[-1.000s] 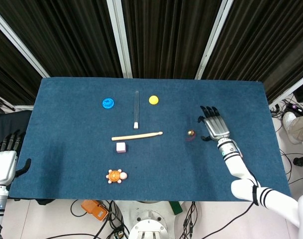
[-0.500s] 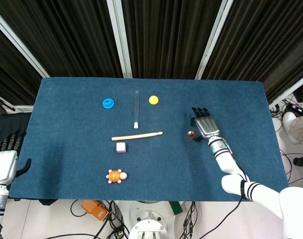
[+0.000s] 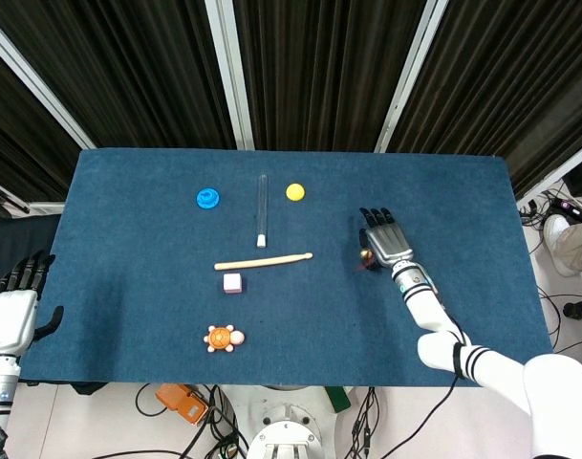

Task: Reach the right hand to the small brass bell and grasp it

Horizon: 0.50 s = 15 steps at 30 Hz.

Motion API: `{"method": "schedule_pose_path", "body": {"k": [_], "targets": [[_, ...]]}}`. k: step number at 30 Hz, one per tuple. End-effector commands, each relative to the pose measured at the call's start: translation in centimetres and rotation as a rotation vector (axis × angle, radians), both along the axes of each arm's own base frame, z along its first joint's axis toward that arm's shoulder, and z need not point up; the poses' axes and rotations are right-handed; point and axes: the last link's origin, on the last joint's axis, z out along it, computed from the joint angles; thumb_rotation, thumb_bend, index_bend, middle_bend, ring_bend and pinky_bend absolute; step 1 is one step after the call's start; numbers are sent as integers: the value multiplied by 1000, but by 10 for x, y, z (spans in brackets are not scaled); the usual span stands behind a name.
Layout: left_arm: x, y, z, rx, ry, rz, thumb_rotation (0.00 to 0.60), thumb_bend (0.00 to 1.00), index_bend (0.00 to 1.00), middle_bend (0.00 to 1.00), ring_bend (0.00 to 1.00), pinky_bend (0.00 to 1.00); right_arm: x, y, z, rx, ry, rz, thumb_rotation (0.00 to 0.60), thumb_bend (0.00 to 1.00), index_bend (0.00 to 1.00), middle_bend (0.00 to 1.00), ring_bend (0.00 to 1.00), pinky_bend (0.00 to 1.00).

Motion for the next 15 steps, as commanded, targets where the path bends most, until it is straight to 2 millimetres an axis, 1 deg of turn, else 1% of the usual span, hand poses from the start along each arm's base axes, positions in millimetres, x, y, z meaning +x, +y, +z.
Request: {"method": "schedule_pose_path", "body": {"k": [1, 3, 6, 11, 15], "targets": [[0, 0, -1, -2, -5, 3, 600, 357, 3, 0, 29, 156, 0, 0, 0, -2, 0, -2, 600, 414, 612, 74, 88, 72], [0, 0, 0, -1, -7, 6, 600, 357, 3, 0, 29, 156, 2, -2, 2, -9, -15, -5, 600, 451, 624, 74, 92, 77], [0, 0, 0, 0, -8, 6, 600, 357, 3, 0, 29, 156, 7, -5, 9, -31, -52, -4, 600, 472, 629, 74, 95, 80], [0, 0, -1, -3, -16, 13, 600, 357, 4, 0, 29, 156, 28, -13, 31, -83, -155, 15, 600, 481, 630, 74, 98, 82], [-1, -1, -1, -1, -14, 20, 600, 357, 3, 0, 30, 155, 51, -18, 47, -112, -208, 59, 600, 480, 630, 74, 102, 82]]}}
